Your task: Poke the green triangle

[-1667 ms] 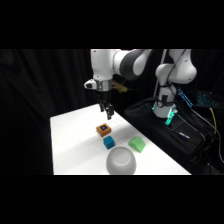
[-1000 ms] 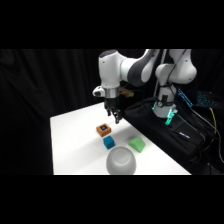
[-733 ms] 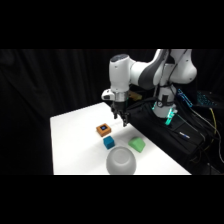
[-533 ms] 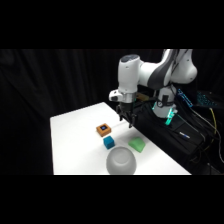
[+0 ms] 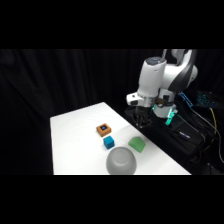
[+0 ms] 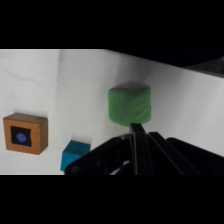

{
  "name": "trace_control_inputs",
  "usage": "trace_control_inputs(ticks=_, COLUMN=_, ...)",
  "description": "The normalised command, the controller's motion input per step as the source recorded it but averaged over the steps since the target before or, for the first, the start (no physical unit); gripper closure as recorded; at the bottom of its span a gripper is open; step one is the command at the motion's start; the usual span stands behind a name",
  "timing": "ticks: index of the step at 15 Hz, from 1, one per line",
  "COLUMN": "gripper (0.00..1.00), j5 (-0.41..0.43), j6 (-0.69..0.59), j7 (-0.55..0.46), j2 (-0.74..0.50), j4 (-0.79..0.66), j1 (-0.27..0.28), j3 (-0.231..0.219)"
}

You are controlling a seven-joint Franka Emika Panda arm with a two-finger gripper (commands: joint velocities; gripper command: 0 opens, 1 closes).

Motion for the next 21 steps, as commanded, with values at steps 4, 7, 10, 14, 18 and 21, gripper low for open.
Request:
trace_control_inputs(ticks=4, gripper=0.96, j5=-0.186, j6=0.31, j7=0.09, j2=0.32, j4=0.07, j1=-0.040, j3=0.002)
trace_control_inputs(ticks=7, gripper=0.96, j5=-0.274, j6=0.34, j7=0.10, j2=0.46, j4=0.15, j1=-0.043, j3=-0.070)
trace_control_inputs(ticks=10, gripper=0.95, j5=-0.260, j6=0.33, j7=0.04, j2=0.53, j4=0.23, j1=-0.008, j3=-0.149)
trace_control_inputs(ticks=14, gripper=0.97, j5=-0.150, j6=0.27, j7=-0.05, j2=0.57, j4=0.33, j1=0.054, j3=-0.191)
trace_control_inputs(ticks=18, gripper=0.97, j5=0.057, j6=0.13, j7=-0.21, j2=0.59, j4=0.41, j1=0.032, j3=-0.110)
trace_control_inputs(ticks=21, gripper=0.97, j5=0.097, j6=0.05, j7=-0.21, j2=0.43, j4=0.30, j1=0.012, j3=-0.075)
